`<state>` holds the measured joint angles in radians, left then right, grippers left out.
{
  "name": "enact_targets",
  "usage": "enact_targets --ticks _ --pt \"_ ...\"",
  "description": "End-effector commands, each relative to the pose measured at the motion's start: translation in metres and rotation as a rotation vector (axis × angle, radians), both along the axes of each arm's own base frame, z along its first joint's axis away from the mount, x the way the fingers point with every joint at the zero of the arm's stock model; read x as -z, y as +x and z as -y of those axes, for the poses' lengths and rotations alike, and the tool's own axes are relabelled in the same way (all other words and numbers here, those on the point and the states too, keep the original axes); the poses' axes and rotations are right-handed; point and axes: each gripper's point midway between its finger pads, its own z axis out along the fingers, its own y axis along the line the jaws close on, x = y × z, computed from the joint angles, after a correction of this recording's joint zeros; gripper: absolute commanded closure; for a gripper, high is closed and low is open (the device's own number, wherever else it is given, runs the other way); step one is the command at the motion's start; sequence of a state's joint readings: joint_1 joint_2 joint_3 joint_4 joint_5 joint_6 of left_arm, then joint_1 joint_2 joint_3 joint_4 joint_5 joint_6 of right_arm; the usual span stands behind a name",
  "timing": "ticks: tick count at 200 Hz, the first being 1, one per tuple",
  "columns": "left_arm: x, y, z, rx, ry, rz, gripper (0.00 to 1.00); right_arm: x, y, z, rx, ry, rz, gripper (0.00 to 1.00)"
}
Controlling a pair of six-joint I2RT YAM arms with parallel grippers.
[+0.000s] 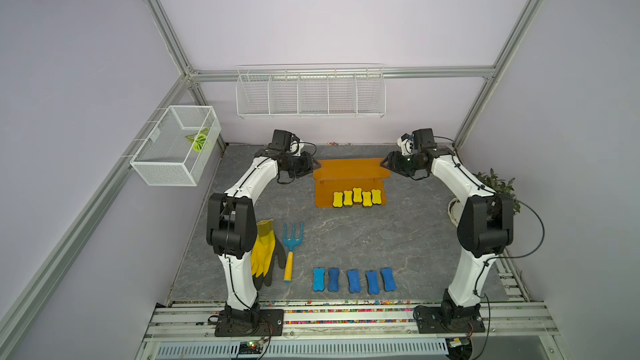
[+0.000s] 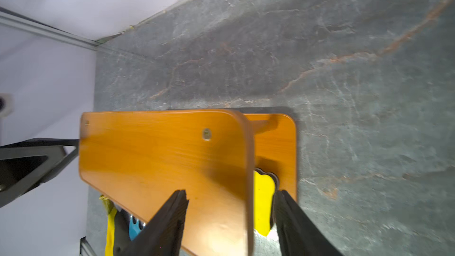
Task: Remove the whiteboard erasers from the shelf
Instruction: Adjust the shelf at the center of the board.
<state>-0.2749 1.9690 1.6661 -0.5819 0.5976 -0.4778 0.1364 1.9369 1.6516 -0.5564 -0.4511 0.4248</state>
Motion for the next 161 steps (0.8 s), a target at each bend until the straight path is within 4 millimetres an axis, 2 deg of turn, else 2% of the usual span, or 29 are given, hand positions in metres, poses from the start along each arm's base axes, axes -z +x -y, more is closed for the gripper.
enact_targets --ticks 1,79,161 --pt "-0.003 -0.008 0.011 0.048 -0.050 -0.001 0.58 -0.007 0.002 -0.017 -0.050 0.035 0.028 0.40" --pt "-0.009 -0.033 0.008 0.058 -0.058 0.003 0.68 -0.007 0.000 -0.039 -0.097 0.024 0.029 0.44" --pt "-0.013 -0.062 -0.001 0.050 -0.052 0.021 0.70 -0.006 0.016 -0.068 -0.154 0.017 0.035 0.46"
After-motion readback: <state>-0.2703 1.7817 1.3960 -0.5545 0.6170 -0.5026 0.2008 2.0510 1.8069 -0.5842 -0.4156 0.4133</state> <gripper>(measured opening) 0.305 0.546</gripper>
